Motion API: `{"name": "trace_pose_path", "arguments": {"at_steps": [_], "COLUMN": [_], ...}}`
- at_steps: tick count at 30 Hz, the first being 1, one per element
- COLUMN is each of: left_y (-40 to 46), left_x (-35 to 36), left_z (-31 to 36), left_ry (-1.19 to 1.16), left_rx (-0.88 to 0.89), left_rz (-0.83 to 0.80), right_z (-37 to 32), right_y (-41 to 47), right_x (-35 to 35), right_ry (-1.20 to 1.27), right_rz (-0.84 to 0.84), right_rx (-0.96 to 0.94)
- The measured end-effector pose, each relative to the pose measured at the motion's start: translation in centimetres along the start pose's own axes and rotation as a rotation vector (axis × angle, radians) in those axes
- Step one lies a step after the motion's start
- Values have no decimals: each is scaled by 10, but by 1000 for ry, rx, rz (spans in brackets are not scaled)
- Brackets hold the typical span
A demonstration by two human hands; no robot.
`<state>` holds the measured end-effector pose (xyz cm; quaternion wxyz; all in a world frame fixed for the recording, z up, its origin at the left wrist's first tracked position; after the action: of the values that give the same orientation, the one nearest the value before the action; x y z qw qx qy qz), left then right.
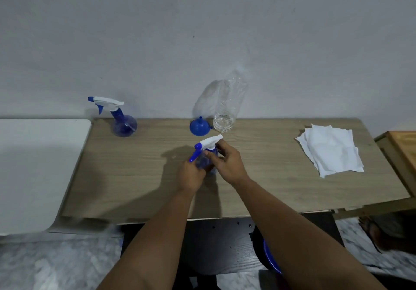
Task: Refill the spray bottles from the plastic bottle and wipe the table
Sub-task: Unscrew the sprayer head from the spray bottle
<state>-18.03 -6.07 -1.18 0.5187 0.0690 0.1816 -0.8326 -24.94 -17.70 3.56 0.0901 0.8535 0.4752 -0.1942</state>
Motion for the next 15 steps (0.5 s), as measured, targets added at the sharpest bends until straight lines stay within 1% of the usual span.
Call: {"name": "trace_pose_path", "arguments": {"at_steps": [3, 8, 12, 15], "left_y": [-1, -4, -7, -10], "left_x": [-2, -2, -4, -5], "left_z": [3, 10, 18, 18], "left_ry": [-15, 22, 24, 4], "left_rx": [9, 55, 145, 140], "left_rz": [-17, -108, -123, -147], "right_z": [-1, -1, -4, -2], "right_y": [3, -1, -4, -6], "right_x": [-3, 2, 5, 4], "right_ry": [-52, -16, -12, 4], "right_rz": [-39, 63, 68, 65], "right_rx": [-21, 24, -7, 38]}}
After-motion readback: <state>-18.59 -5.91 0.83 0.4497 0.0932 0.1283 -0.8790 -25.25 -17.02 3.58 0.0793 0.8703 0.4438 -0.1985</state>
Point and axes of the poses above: each hand's wrist, its own y-axis towards the middle knuckle, its own x-axis out of the palm, z = x × y, the point moved 2 cm from there along y, towards the middle knuckle, and after that the axes turned 13 degrees about -y, right-handed, at the moved point
